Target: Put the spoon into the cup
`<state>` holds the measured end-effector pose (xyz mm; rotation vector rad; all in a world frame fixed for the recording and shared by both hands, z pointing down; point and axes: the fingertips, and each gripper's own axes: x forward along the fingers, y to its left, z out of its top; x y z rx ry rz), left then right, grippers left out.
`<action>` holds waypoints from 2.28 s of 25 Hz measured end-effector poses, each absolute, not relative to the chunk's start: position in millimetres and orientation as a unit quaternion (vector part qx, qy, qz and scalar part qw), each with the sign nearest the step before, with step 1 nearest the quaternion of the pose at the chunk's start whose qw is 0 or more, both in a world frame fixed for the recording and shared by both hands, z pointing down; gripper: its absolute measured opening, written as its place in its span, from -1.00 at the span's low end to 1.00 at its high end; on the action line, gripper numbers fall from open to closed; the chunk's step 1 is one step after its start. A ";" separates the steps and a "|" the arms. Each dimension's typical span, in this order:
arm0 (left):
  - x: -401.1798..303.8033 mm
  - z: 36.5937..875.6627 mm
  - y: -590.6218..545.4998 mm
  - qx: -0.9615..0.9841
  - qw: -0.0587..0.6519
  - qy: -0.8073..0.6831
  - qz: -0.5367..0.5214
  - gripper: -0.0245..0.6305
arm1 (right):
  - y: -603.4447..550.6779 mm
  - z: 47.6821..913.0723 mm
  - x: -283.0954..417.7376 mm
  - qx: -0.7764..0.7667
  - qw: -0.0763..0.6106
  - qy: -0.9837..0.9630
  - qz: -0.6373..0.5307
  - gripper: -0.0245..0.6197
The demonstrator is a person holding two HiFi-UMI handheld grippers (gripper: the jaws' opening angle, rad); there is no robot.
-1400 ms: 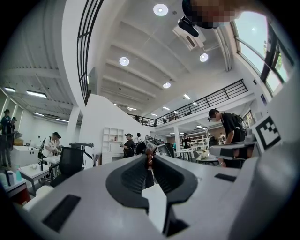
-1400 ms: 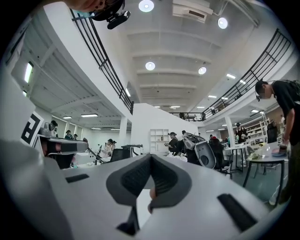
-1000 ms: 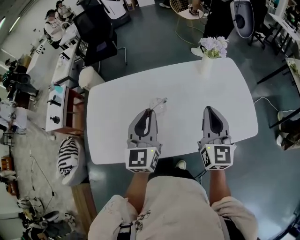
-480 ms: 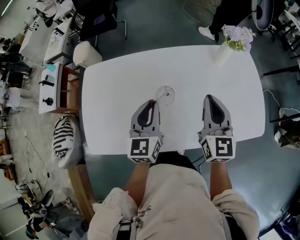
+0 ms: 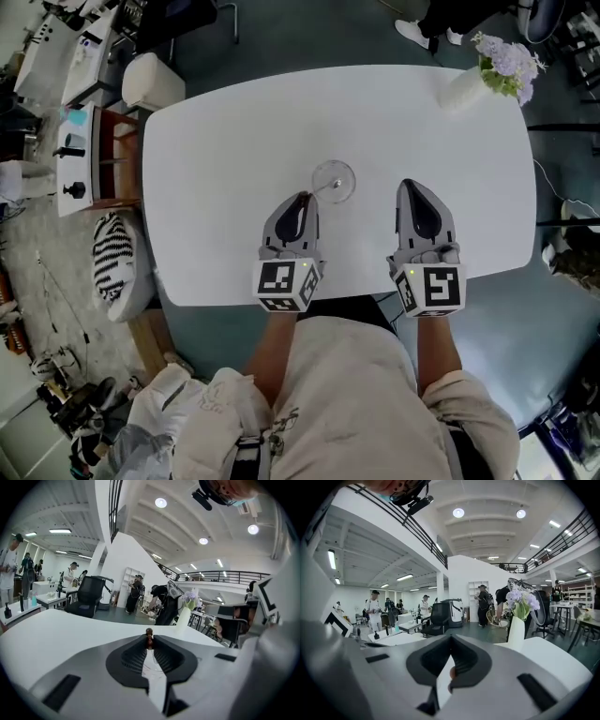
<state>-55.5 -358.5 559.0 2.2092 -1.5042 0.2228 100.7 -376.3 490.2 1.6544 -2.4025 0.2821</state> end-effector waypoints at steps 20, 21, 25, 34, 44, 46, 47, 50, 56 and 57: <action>-47.6 630.0 -379.5 0.805 0.285 -0.509 0.108 -0.80 | -406.4 540.0 70.3 0.550 0.134 -0.815 0.124 -0.96; -47.2 630.1 -379.9 0.805 0.284 -0.509 0.108 -0.80 | -406.8 540.2 70.4 0.550 0.134 -0.815 0.125 -0.96; -45.7 630.8 -379.3 0.807 0.276 -0.509 0.114 -0.79 | -406.0 539.0 69.9 0.552 0.131 -0.814 0.125 -0.96; -50.7 621.7 -378.2 0.809 0.249 -0.518 0.124 -0.51 | -399.6 521.2 70.9 0.561 0.124 -0.810 0.117 -0.96; -54.5 575.0 -360.6 0.805 0.206 -0.545 0.116 -0.50 | -374.0 478.4 85.3 0.562 0.096 -0.817 0.089 -0.96; -55.5 564.4 -353.7 0.805 0.190 -0.550 0.115 -0.50 | -364.5 471.5 89.4 0.564 0.088 -0.817 0.081 -0.96; -56.1 558.7 -348.9 0.805 0.182 -0.554 0.113 -0.50 | -358.7 467.6 91.7 0.564 0.085 -0.817 0.077 -0.96; -57.2 537.1 -332.1 0.802 0.157 -0.566 0.108 -0.50 | -339.9 453.3 100.7 0.566 0.076 -0.818 0.067 -0.96; -57.0 482.7 -299.4 0.801 0.088 -0.585 0.096 -0.50 | -306.0 420.0 120.8 0.574 0.052 -0.816 0.037 -0.96; -56.8 472.6 -293.4 0.800 0.075 -0.588 0.093 -0.50 | -300.2 414.5 124.7 0.576 0.047 -0.816 0.032 -0.96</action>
